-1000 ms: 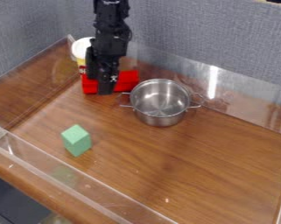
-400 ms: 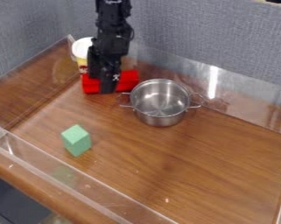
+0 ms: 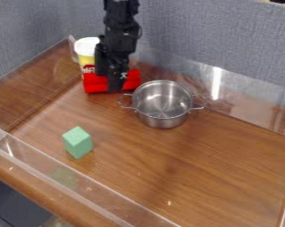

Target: Put red object to the right side of the table

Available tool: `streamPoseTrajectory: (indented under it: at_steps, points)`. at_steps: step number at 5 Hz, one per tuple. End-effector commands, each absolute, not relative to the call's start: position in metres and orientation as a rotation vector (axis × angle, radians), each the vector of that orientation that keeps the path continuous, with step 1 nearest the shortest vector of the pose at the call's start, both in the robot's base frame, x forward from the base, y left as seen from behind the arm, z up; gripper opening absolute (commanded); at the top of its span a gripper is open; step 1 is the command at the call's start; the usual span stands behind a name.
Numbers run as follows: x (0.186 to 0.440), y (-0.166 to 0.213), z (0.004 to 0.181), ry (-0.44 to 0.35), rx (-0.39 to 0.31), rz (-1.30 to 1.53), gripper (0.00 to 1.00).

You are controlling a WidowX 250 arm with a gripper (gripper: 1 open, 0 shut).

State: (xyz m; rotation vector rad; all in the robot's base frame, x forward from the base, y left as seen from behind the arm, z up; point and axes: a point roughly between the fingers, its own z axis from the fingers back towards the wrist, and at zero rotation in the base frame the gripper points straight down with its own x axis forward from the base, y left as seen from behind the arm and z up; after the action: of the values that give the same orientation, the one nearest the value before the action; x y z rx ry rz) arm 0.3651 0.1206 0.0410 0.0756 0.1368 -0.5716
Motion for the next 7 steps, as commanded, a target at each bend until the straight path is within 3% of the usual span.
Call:
streamPoseTrajectory:
  at_steps: [1, 7]
  points:
    - [0.365, 0.130, 0.021, 0.155, 0.065, -0.552, 0.00]
    - [0.360, 0.126, 0.047, 0.121, 0.110, -0.579, 0.00]
